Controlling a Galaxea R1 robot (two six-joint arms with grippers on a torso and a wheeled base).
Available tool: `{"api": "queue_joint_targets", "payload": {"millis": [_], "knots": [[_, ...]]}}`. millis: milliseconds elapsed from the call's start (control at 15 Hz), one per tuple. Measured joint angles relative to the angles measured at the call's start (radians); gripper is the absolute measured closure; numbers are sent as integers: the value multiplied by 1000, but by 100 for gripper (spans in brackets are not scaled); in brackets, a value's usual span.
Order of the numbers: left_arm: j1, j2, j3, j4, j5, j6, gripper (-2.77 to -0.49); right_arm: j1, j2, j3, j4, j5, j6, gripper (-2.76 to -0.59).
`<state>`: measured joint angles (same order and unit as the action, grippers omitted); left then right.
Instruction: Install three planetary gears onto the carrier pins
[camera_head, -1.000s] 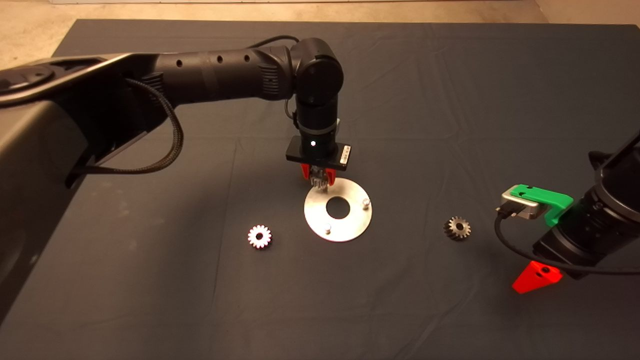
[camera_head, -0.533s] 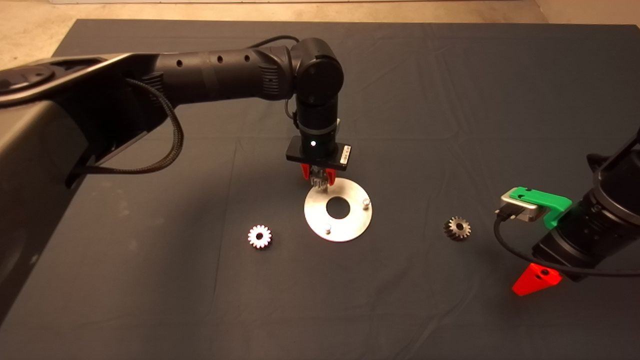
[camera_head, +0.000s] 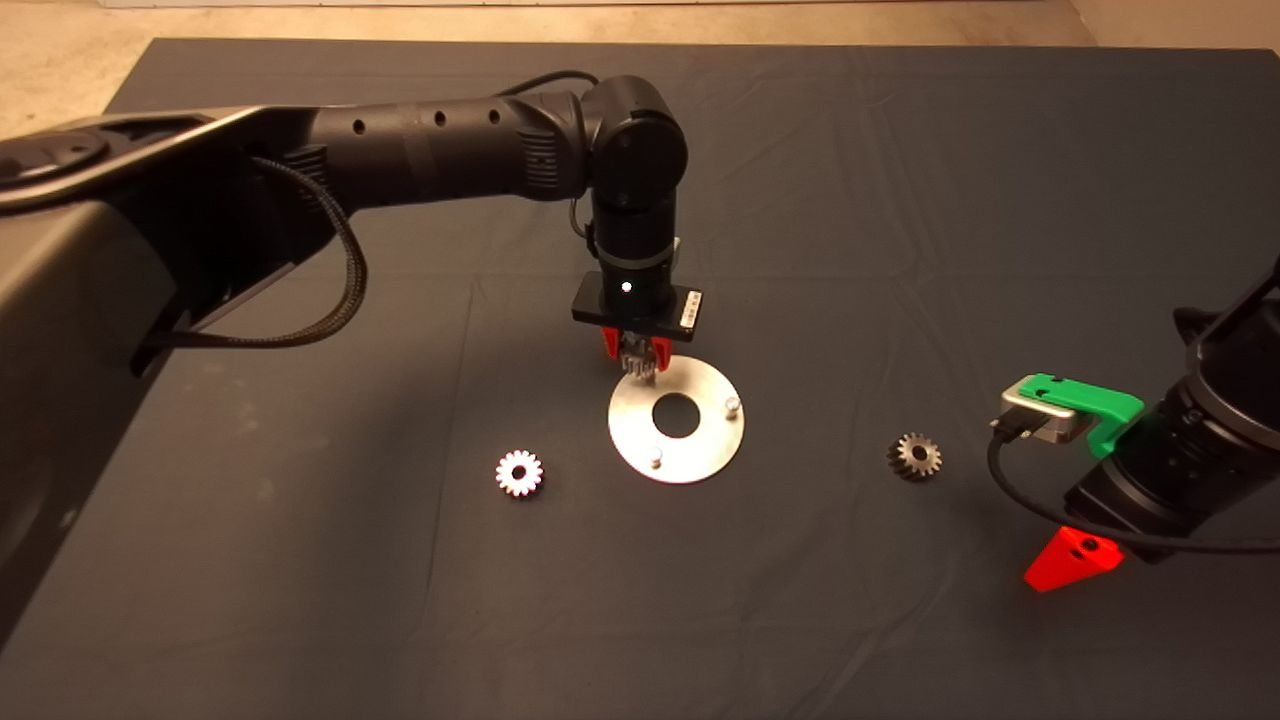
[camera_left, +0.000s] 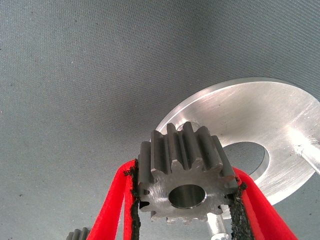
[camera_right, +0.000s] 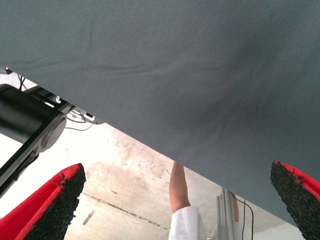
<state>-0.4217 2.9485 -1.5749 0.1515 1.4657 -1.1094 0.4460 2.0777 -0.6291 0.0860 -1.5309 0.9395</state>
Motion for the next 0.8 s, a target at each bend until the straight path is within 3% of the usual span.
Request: {"api": "queue_joint_targets", "payload": {"millis": [800], "knots": [[0, 0, 23, 9, -5, 0, -88, -4, 0, 0, -9, 0, 0, -275]]}}
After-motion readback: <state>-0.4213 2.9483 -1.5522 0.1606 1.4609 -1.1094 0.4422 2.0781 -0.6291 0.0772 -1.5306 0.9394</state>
